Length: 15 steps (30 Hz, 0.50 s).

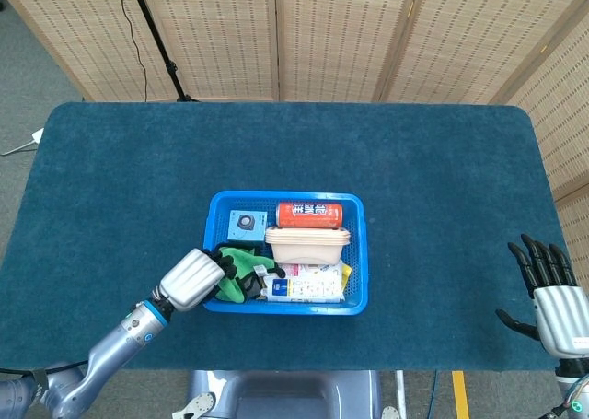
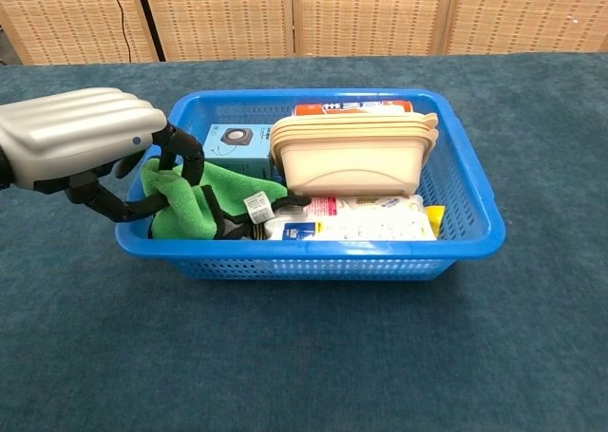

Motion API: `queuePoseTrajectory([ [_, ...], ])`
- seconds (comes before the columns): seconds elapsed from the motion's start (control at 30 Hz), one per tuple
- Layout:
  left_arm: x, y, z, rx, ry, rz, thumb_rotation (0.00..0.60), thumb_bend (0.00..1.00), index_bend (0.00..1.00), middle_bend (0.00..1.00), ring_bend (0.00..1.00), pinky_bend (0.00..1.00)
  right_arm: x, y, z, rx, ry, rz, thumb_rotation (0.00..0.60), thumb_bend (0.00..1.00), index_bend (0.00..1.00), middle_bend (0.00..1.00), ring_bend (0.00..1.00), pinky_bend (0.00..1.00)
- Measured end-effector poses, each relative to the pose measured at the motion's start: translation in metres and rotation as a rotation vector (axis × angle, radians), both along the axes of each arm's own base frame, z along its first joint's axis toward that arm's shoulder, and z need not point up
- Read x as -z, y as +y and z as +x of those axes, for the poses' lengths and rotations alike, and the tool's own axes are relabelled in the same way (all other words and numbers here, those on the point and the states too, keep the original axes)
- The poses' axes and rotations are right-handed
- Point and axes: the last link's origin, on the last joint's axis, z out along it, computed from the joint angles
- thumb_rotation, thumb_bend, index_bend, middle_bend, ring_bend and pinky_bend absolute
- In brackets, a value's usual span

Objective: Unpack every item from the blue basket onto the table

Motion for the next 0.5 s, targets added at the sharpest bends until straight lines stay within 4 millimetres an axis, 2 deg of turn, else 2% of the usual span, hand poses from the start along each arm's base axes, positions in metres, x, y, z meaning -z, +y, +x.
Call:
queuePoseTrajectory([
  [0.1, -0.002, 0.002, 0.003, 0.008, -0.01, 0.021, 0.6, 0.93, 0.79, 0.63, 0.64, 0.75, 0.0, 0.0, 0.0, -0.001, -0.004, 0.001, 0.6, 0.0, 0.0, 0.0, 0.0, 0.0],
  [0.33, -0.013, 0.005, 0.01, 0.028, -0.054, 0.071, 0.6, 0.93, 0.79, 0.64, 0.64, 0.75, -0.001, 0.0, 0.0, -0.003, -0.009, 0.003, 0.6, 0.0, 0.0, 0.0, 0.0, 0.0],
  [0.43, -0.03, 0.011, 0.017, 0.05, -0.105, 0.133, 0.6, 0.93, 0.79, 0.64, 0.64, 0.75, -0.002, 0.0, 0.0, -0.002, -0.011, 0.001, 0.6, 0.0, 0.0, 0.0, 0.0, 0.0],
  [0.5, -0.05, 0.019, 0.023, 0.068, -0.156, 0.202, 0.6, 0.92, 0.8, 0.64, 0.64, 0.75, -0.002, 0.0, 0.0, -0.001, -0.013, 0.0, 0.6, 0.0, 0.0, 0.0, 0.0, 0.0],
])
